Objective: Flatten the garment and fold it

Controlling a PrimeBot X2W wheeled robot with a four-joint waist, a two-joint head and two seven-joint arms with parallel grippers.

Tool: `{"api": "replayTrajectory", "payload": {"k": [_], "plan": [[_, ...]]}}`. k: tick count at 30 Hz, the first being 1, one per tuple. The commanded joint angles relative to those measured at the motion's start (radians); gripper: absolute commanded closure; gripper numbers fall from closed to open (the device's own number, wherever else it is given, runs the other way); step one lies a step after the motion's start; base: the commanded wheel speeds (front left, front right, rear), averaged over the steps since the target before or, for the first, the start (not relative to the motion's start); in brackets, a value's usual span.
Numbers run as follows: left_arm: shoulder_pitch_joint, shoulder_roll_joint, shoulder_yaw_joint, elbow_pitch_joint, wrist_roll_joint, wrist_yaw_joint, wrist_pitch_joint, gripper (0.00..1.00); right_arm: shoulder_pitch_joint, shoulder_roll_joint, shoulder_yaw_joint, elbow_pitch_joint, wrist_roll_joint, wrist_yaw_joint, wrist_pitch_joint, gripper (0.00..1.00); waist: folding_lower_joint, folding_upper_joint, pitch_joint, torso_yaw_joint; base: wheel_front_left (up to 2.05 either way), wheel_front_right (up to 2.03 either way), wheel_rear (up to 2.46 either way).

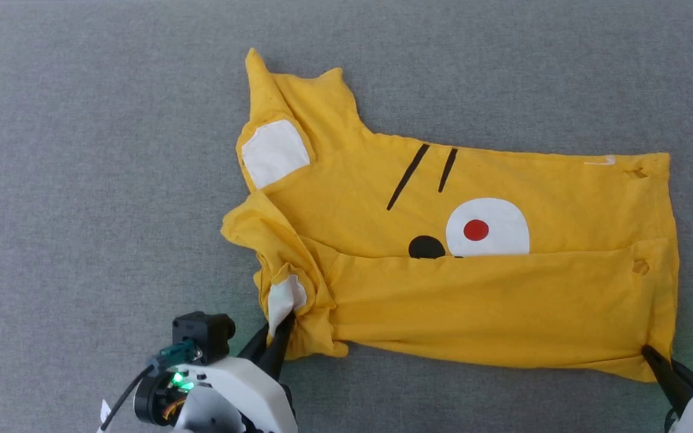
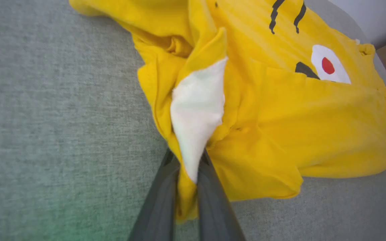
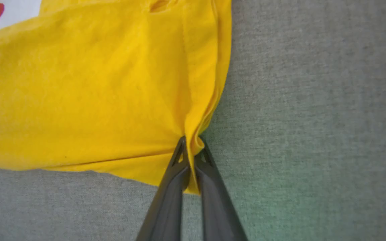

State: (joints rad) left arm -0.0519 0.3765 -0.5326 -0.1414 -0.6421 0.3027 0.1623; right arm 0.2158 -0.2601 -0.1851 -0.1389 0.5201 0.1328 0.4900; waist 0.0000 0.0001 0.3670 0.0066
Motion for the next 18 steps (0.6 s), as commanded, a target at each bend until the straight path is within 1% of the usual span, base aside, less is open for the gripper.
{"api": "replayTrajectory", "payload": {"k": [1, 5, 10, 13, 18], "plan": [[-0.008, 0.002, 0.024, 0.018, -0.011, 0.010, -0.009, 1.00, -0.014, -0.002, 0.018, 0.018, 0.011, -0.002, 0.008, 1.00, 0.0000, -0.0001, 0.000, 0.000, 0.00, 0.00, 0.00], [0.001, 0.007, 0.042, -0.008, -0.036, 0.001, -0.018, 1.00, -0.014, -0.036, 0.015, -0.020, 0.031, -0.002, 0.012, 1.00, 0.0000, -0.0001, -0.006, -0.003, 0.00, 0.00, 0.00], [0.052, 0.042, 0.054, -0.095, -0.072, -0.008, 0.009, 1.00, 0.014, -0.054, -0.030, -0.098, 0.069, -0.002, 0.044, 1.00, 0.0000, -0.0001, -0.020, -0.004, 0.00, 0.00, 0.00], [0.096, 0.074, 0.065, -0.156, -0.084, 0.003, 0.028, 1.00, 0.043, -0.052, -0.065, -0.145, 0.077, -0.002, 0.071, 1.00, 0.0000, -0.0001, -0.027, -0.001, 0.00, 0.00, 0.00], [0.167, 0.111, 0.077, -0.228, -0.100, 0.034, 0.060, 1.00, 0.093, -0.022, -0.108, -0.204, 0.088, -0.002, 0.137, 1.00, 0.0000, -0.0001, -0.037, 0.007, 0.00, 0.00, 0.00]]}}
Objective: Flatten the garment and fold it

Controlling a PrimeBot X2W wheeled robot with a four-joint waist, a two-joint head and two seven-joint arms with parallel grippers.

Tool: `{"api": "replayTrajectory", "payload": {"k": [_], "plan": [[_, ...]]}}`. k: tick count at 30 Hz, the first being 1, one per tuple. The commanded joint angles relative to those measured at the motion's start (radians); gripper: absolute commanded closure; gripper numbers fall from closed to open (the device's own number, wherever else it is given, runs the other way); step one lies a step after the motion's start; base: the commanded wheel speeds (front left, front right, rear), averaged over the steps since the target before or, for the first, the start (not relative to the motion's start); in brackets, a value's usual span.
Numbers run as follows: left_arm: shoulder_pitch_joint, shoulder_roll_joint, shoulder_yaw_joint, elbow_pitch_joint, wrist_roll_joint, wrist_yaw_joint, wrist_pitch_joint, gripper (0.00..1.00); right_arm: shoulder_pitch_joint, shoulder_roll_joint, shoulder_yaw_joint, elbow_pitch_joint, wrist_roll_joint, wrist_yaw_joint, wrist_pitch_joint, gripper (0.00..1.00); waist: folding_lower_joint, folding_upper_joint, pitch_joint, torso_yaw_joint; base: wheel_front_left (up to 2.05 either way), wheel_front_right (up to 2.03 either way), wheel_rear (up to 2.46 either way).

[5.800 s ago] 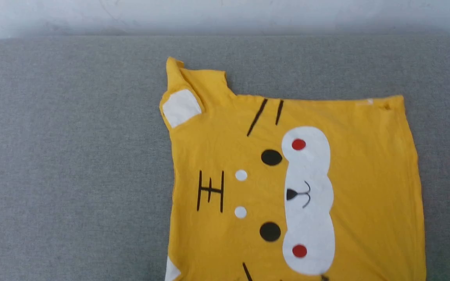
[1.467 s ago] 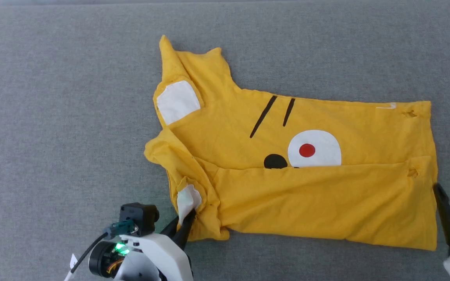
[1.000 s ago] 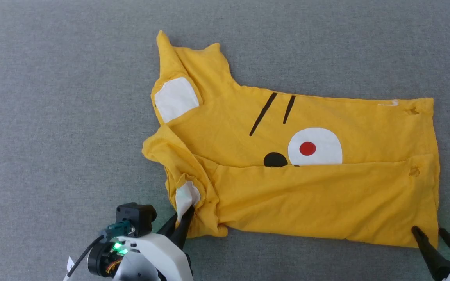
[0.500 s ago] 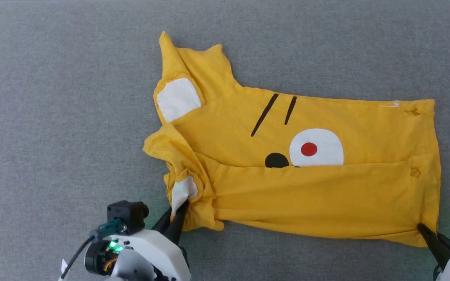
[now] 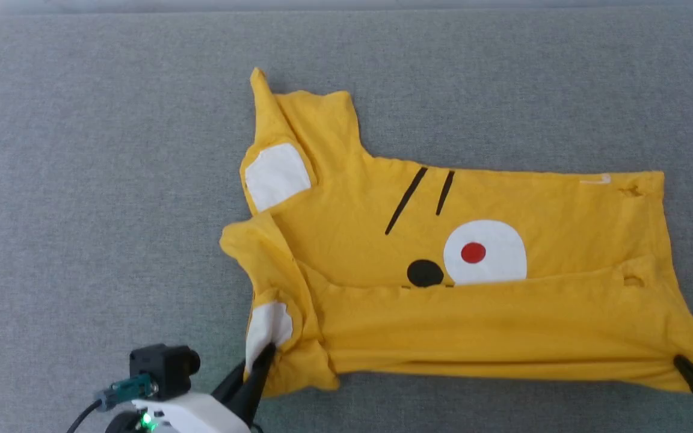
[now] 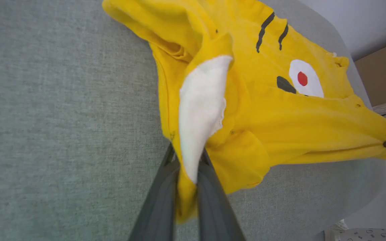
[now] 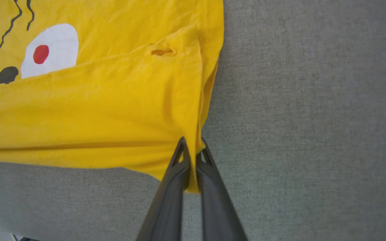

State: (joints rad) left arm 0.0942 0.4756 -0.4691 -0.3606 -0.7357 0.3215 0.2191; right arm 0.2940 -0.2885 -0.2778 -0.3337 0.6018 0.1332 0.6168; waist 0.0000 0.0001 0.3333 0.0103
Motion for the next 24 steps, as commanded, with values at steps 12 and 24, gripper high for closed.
{"api": "replayTrajectory", "payload": {"k": [12, 24], "plan": [[0.108, -0.009, 0.000, 0.048, -0.098, 0.005, 0.036, 1.00, 0.068, 0.079, -0.022, 0.000, -0.035, -0.002, 0.077, 1.00, 0.0000, -0.0001, -0.015, 0.020, 0.00, 0.00, 0.00], [0.054, -0.059, 0.060, 0.083, -0.103, -0.065, -0.120, 0.00, 0.002, 0.070, -0.016, -0.021, -0.014, -0.002, -0.052, 0.00, 0.0000, -0.0001, -0.037, 0.016, 0.00, 0.00, 0.00]]}}
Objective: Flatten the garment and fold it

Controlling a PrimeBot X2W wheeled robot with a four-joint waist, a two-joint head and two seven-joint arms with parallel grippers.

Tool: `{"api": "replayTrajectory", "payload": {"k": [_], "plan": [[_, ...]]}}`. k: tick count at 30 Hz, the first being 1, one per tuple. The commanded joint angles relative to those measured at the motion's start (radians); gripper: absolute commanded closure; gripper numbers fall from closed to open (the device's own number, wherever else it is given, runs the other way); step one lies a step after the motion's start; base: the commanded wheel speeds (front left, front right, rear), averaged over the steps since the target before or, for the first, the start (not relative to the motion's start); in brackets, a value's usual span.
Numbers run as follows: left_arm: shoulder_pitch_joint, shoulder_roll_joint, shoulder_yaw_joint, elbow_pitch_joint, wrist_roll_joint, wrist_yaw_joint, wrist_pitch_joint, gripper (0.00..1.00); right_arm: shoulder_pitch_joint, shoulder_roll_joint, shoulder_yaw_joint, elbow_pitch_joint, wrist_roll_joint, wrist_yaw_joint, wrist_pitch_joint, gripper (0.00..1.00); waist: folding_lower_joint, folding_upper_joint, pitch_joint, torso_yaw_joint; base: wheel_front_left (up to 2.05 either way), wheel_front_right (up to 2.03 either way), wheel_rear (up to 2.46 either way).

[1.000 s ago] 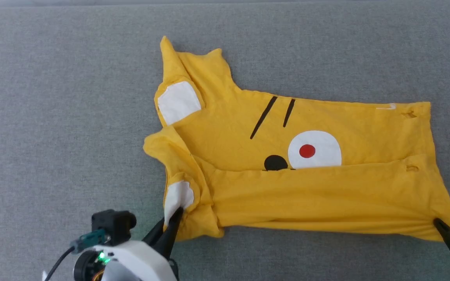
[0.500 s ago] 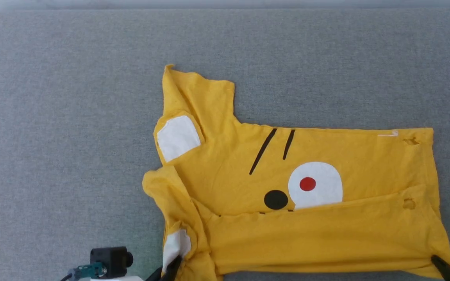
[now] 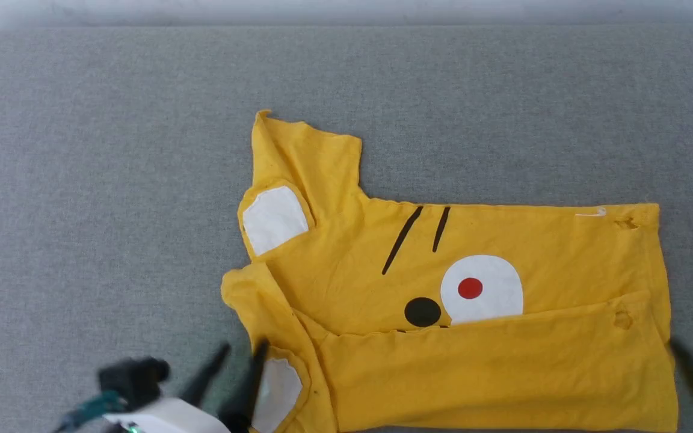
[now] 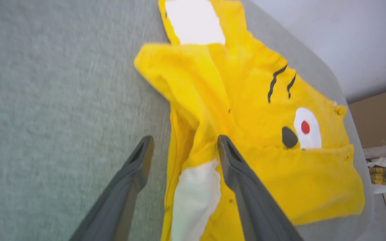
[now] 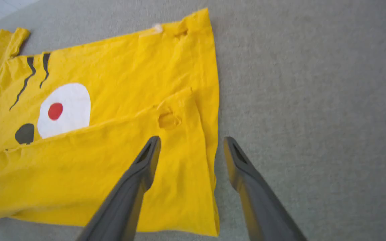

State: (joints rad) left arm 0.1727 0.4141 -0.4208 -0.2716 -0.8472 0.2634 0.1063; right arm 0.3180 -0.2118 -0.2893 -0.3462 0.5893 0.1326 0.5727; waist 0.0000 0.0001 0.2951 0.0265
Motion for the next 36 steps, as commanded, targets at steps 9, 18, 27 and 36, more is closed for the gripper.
{"api": "replayTrajectory", "payload": {"k": [9, 18, 27, 36], "plan": [[-0.328, 0.130, 0.122, -0.146, 0.261, 0.066, -0.052, 0.00, -0.190, -0.049, -0.006, -0.084, -0.133, -0.002, -0.223, 0.00, 0.0000, -0.0001, 0.091, 0.006, 0.00, 0.00, 0.00], [-0.824, 0.187, 0.019, 0.032, 0.346, -0.062, 0.208, 0.00, -0.305, -0.091, 0.071, -0.073, -0.167, -0.002, -0.266, 0.00, 0.0000, -0.0001, 0.227, -0.010, 0.00, 0.00, 0.00], [-1.062, 0.192, -0.098, 0.224, 0.345, -0.189, 0.466, 0.00, -0.347, -0.096, 0.109, -0.028, -0.160, -0.002, -0.285, 0.00, 0.0000, -0.0001, 0.307, -0.055, 0.00, 0.00, 0.00], [-1.076, 0.198, -0.143, 0.321, 0.312, -0.207, 0.612, 0.60, -0.359, -0.099, 0.122, 0.003, -0.157, -0.002, -0.300, 0.00, 0.0000, -0.0001, 0.324, -0.089, 0.00, 0.00, 0.00]]}}
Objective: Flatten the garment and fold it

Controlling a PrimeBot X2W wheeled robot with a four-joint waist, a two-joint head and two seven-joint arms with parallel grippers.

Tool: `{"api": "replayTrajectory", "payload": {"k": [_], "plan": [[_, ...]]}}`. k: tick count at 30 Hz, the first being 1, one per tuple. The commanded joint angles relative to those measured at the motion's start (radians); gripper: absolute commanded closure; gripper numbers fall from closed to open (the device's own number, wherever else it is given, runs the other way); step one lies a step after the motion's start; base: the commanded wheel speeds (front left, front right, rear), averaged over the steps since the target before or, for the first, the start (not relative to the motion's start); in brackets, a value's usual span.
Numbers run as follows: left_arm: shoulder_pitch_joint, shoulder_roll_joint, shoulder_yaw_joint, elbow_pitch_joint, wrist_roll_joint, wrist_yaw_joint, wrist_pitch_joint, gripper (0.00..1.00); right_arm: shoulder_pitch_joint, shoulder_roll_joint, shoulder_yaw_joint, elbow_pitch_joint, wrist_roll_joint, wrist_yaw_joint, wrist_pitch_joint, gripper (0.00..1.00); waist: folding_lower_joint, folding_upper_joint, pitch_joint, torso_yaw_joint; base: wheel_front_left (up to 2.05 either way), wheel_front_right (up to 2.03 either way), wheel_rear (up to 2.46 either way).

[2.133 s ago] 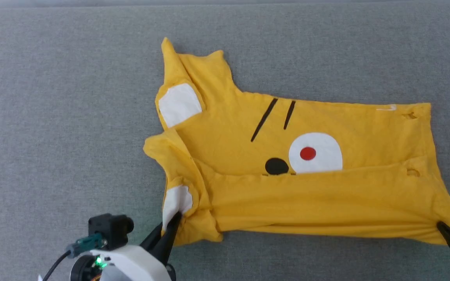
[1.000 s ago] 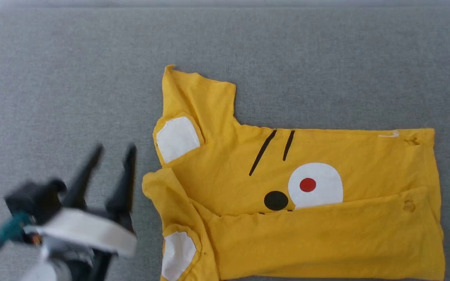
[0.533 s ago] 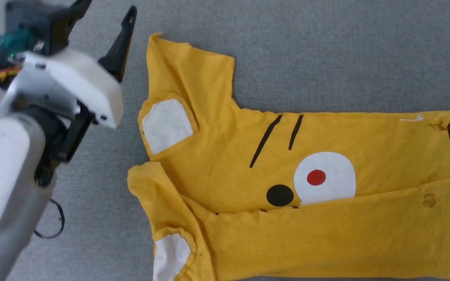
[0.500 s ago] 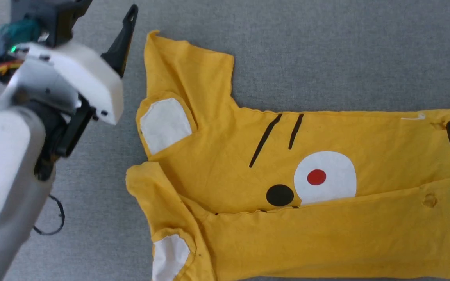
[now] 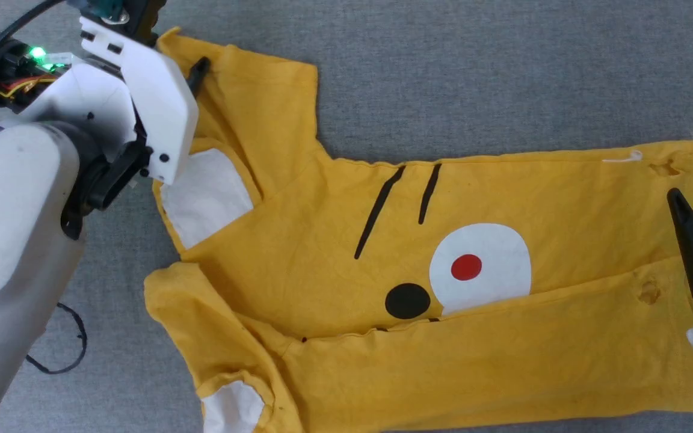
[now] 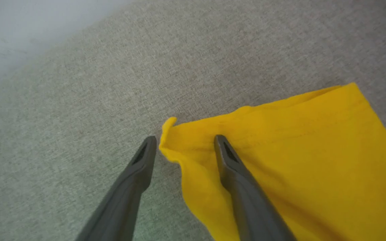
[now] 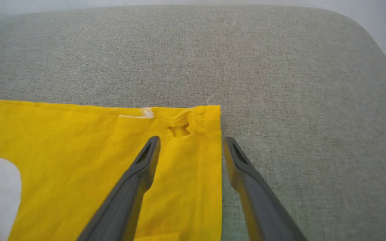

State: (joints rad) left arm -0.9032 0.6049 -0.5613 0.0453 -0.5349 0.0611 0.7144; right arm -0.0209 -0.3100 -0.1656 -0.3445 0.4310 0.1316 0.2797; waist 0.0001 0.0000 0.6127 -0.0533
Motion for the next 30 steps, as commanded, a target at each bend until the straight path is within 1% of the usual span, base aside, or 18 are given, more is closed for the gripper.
{"api": "replayTrajectory", "payload": {"k": [1, 3, 6, 12, 14, 17, 20, 22, 26, 29, 30], "plan": [[0.003, 0.014, -0.005, 0.009, 0.001, -0.005, 0.009, 1.00, -0.021, -0.002, -0.001, 0.003, 0.002, -0.001, -0.008, 0.00, -0.0001, 0.0000, 0.008, -0.011, 0.00, 0.00, 0.00], [0.014, 0.015, -0.001, 0.015, -0.012, -0.005, 0.011, 1.00, -0.024, -0.005, 0.000, 0.005, 0.003, -0.001, -0.008, 0.00, -0.0001, 0.0000, 0.007, -0.014, 0.00, 0.00, 0.00], [0.019, 0.016, 0.008, 0.015, -0.008, 0.003, -0.022, 1.00, -0.034, -0.022, 0.002, -0.002, 0.001, -0.001, -0.003, 0.00, -0.0001, 0.0000, -0.001, -0.011, 0.00, 0.00, 0.00], [0.033, 0.002, 0.021, 0.023, -0.013, 0.004, -0.098, 1.00, -0.101, -0.102, -0.006, -0.036, 0.021, -0.001, 0.041, 0.00, -0.0001, 0.0000, -0.037, 0.004, 0.00, 0.00, 0.00], [0.038, -0.003, 0.022, 0.027, -0.017, 0.003, -0.113, 1.00, -0.133, -0.128, -0.007, -0.028, 0.045, -0.001, 0.079, 0.00, -0.0001, 0.0000, -0.045, 0.010, 0.00, 0.00, 0.00], [0.040, -0.009, 0.022, 0.026, -0.023, 0.002, -0.126, 1.00, -0.170, -0.183, 0.001, 0.013, 0.065, -0.001, 0.166, 0.00, -0.0001, 0.0000, -0.043, 0.021, 0.00, 0.00, 0.00], [0.036, -0.015, 0.022, 0.020, -0.026, 0.002, -0.131, 1.00, -0.196, -0.226, 0.010, 0.066, 0.080, -0.001, 0.259, 0.00, -0.0001, 0.0000, -0.027, 0.035, 0.00, 0.00, 0.00], [0.032, -0.018, 0.021, 0.015, -0.027, 0.003, -0.133, 1.00, -0.212, -0.253, 0.024, 0.087, 0.081, -0.001, 0.295, 0.00, -0.0001, 0.0000, -0.013, 0.045, 0.00, 0.00, 0.00], [0.024, -0.025, 0.019, 0.010, -0.028, 0.006, -0.135, 1.00, -0.229, -0.262, 0.046, 0.122, 0.103, -0.001, 0.353, 0.00, -0.0001, 0.0000, 0.014, 0.061, 0.00, 0.00, 0.00], [0.020, -0.029, 0.017, 0.011, -0.028, 0.008, -0.139, 1.00, -0.225, -0.251, 0.060, 0.134, 0.127, -0.001, 0.404, 0.00, -0.0001, 0.0000, 0.023, 0.068, 0.00, 0.00, 0.00], [0.020, -0.030, 0.017, 0.013, -0.028, 0.008, -0.140, 1.00, -0.219, -0.251, 0.064, 0.137, 0.135, -0.001, 0.427, 0.06, -0.0001, 0.0000, 0.025, 0.069, 0.00, 0.00, 0.00]]}}
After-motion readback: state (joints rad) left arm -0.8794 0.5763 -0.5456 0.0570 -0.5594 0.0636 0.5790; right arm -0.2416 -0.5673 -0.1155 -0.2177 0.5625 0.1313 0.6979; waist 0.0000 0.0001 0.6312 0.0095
